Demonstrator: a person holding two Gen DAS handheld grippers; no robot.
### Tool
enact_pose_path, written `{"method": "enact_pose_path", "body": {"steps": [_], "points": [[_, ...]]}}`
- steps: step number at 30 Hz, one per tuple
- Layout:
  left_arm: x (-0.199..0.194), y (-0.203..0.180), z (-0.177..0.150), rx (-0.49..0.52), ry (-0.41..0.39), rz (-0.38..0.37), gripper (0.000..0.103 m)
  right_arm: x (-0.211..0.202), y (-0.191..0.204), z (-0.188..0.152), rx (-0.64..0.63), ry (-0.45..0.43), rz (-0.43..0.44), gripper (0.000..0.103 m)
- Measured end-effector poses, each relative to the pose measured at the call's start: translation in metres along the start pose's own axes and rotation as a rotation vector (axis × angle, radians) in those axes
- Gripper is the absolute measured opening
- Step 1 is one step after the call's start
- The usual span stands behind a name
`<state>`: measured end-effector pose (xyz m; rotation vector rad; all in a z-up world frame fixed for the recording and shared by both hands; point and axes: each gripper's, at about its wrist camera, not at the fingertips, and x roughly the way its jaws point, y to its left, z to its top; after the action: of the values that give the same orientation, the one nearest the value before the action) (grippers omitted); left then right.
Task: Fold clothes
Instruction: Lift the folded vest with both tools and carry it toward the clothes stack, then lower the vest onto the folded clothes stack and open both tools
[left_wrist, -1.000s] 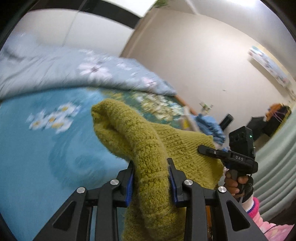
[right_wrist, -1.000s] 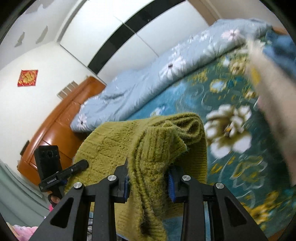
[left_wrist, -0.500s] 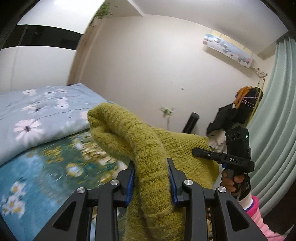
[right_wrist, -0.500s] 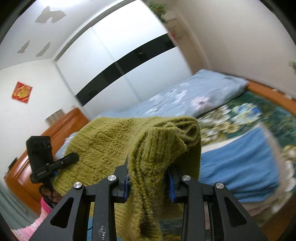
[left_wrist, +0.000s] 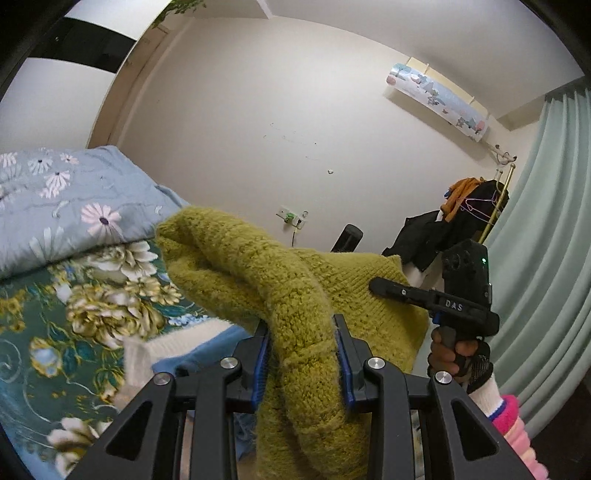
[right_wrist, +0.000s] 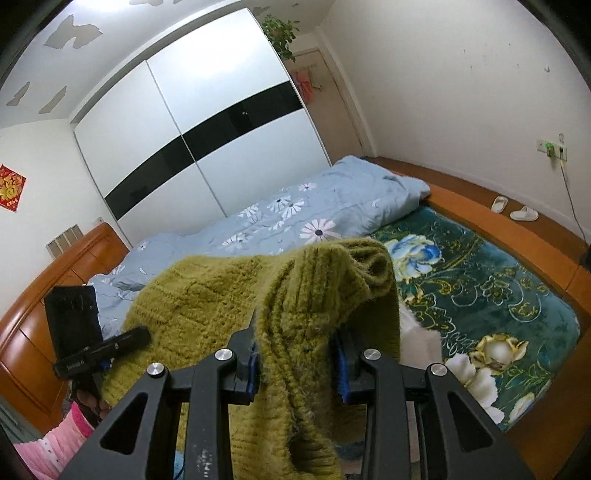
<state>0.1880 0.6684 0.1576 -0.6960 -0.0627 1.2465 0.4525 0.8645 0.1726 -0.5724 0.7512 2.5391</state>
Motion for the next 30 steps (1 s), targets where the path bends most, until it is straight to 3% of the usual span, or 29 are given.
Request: {"method": "enact_pose_path", "body": {"steps": [8,12,15,25,30], "points": [[0.016,0.046,-0.044,-0.080,0.070,0.041,0.033,0.046,-0.056,-0.044,0.113,0.082,0.016,0.034],[0.019,0.062,-0.057,-0.120,0.089,0.032,0.033,0.055,-0.074,-0.062,0.177,0.088,0.028,0.038],[0.026,0.061,-0.064,-0.095,0.107,0.053,0.034,0.059,-0.082,-0.069,0.204,0.082,0.035,0.040],[0.028,0.064,-0.061,-0.126,0.147,0.070,0.039,0.062,-0.072,-0.069,0.195,0.087,-0.045,0.042],[0.014,0.051,-0.050,-0.102,0.139,0.109,0.054,0.049,-0.058,-0.063,0.158,0.090,-0.135,0.050]]}}
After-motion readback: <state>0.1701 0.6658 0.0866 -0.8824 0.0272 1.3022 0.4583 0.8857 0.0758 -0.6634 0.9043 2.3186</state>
